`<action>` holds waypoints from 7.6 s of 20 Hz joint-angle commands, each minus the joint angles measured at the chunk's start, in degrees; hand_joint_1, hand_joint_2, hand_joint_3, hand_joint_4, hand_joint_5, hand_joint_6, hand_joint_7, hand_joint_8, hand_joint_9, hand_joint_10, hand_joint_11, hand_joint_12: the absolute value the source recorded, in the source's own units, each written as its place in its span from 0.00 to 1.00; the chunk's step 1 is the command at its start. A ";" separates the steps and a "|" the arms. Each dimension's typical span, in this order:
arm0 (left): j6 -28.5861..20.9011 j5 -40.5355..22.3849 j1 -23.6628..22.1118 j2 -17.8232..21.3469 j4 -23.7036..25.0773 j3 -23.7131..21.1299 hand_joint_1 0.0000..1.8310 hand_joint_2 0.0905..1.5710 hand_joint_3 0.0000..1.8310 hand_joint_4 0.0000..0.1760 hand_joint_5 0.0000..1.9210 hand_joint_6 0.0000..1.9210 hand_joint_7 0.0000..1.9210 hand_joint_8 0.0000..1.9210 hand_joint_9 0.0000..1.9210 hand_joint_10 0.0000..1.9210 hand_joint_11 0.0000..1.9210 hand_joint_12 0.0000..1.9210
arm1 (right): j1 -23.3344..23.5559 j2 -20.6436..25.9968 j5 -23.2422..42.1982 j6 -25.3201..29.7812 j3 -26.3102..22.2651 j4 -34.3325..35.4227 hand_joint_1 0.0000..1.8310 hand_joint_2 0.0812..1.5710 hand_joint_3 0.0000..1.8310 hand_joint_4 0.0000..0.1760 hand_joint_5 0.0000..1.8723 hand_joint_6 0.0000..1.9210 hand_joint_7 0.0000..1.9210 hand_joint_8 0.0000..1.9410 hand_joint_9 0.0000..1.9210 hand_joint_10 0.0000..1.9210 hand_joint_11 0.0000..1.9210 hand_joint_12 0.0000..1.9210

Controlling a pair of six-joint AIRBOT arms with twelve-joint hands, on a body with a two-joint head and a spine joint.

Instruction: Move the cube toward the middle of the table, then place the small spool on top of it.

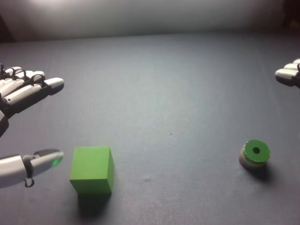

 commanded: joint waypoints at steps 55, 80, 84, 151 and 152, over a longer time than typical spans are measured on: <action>17.61 35.33 -32.71 -12.92 15.21 12.00 0.75 0.75 0.00 0.00 0.46 0.50 0.33 0.76 0.42 0.74 0.38 0.65 | 1.19 -0.22 7.11 0.38 0.98 -0.31 0.40 0.77 0.00 0.12 0.19 0.00 0.17 0.00 0.16 0.00 0.09 0.26; 12.63 48.29 -40.24 -29.58 17.32 25.82 0.65 0.63 0.00 0.00 0.43 0.00 0.45 0.04 0.35 0.41 0.23 0.74 | 3.96 -1.72 6.54 0.38 2.19 -3.14 0.38 0.85 0.00 0.00 0.51 0.12 0.66 0.01 0.68 0.04 0.44 0.61; 12.47 48.41 -40.11 -29.83 17.32 26.00 0.63 0.63 0.00 0.01 0.38 0.00 0.40 0.00 0.40 0.13 0.23 0.60 | 4.29 -1.96 6.54 0.38 2.42 -3.33 0.59 0.78 0.00 0.00 0.40 0.68 0.69 0.01 0.72 0.05 0.48 0.67; 9.24 1.23 -9.85 1.02 4.05 0.34 0.48 0.60 0.00 0.86 0.03 0.00 0.00 0.00 0.00 0.00 0.00 0.00 | 34.06 -12.33 -29.46 10.95 15.77 -33.30 0.69 0.66 0.00 0.00 0.60 0.31 0.56 0.51 0.50 0.40 0.28 0.79; 9.24 0.57 -8.97 1.05 3.11 0.18 0.49 0.60 0.00 0.84 0.03 0.00 0.00 0.00 0.00 0.00 0.00 0.00 | 35.81 -13.42 -29.47 10.95 16.59 -33.35 0.69 0.69 0.00 0.00 0.57 0.31 0.51 0.64 0.45 0.59 0.29 0.90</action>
